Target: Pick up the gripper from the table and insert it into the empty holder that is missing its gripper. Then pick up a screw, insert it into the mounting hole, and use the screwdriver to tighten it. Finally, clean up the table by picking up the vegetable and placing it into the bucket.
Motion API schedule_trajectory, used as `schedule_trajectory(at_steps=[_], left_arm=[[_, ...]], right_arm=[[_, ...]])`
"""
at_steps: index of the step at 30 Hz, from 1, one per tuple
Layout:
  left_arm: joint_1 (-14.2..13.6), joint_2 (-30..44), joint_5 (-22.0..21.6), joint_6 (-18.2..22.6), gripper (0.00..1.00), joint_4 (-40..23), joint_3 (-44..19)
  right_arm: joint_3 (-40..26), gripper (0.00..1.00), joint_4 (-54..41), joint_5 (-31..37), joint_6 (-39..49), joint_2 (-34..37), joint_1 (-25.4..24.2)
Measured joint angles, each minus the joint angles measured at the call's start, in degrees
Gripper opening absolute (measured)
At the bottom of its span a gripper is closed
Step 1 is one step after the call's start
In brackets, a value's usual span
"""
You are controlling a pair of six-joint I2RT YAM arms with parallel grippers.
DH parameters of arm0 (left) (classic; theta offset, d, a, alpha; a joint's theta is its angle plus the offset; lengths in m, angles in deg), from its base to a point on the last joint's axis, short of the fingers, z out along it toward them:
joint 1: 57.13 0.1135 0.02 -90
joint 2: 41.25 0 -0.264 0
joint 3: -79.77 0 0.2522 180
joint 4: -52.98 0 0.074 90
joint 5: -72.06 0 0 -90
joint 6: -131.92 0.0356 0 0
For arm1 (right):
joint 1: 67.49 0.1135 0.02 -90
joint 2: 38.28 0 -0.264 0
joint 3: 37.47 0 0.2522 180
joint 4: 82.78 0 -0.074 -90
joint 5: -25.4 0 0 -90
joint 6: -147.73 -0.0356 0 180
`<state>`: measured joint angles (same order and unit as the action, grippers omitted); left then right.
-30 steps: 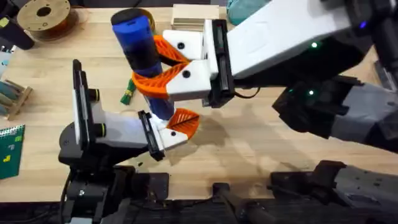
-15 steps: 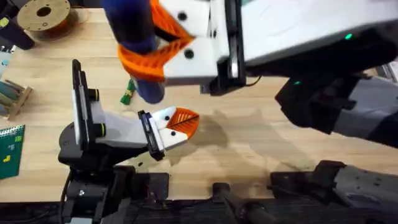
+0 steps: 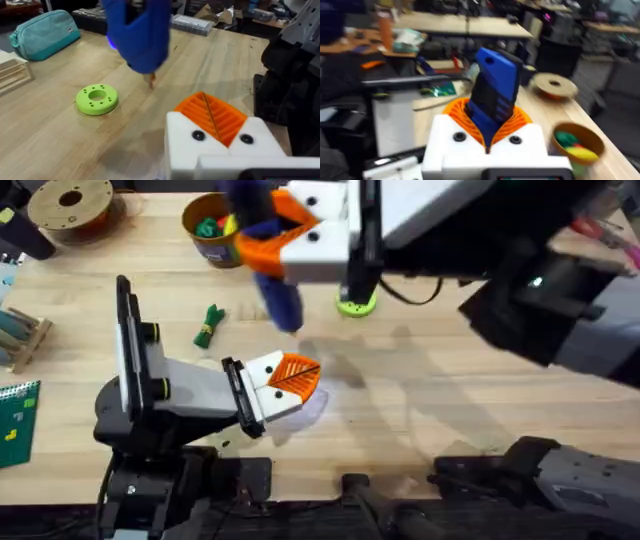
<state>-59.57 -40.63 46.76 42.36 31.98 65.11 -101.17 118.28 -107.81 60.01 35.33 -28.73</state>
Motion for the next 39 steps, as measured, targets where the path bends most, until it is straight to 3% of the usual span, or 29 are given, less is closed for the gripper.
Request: schedule_trajectory(at_steps=[4,5,8,13,18,19,24,33,39], left_arm=[[0.0,0.0,0.0,0.0,0.004,0.01,0.0],[0.0,0.0,0.0,0.01,0.004,-0.01,0.0],[0.0,0.0,0.0,-0.01,0.004,0.01,0.0],[0.0,0.0,0.0,0.0,0.004,0.01,0.0],[0.0,0.0,0.0,0.01,0.004,0.01,0.0],[0.0,0.0,0.0,-0.01,0.004,0.01,0.0],[0.0,0.0,0.0,-0.01,0.004,0.0,0.0],[0.0,0.0,0.0,-0.01,0.004,0.01,0.0],[0.0,0.0,0.0,-0.01,0.004,0.01,0.0]], right_arm=[[-3.58,0.008,-9.37,0.14,3.63,0.01,-3.8],[-7.4,0.008,-17.76,0.14,7.35,-0.01,-5.78],[-11.17,0.008,-27.03,0.12,12.22,-0.01,-7.86],[-14.83,0.008,-37.09,0.39,21.21,-0.01,-12.96],[-15.68,0.008,-40.58,1.69,29.93,0.01,-19.55],[-15.68,0.008,-41.87,2.08,33.85,0.01,-23.32],[-15.71,0.008,-46.89,3.4,42.34,0.0,-28.49],[-15.75,0.008,-54.53,14.86,58.92,0.32,-30.41],[-16.41,0.008,-54.55,20.62,65.77,5.83,-30.41]])
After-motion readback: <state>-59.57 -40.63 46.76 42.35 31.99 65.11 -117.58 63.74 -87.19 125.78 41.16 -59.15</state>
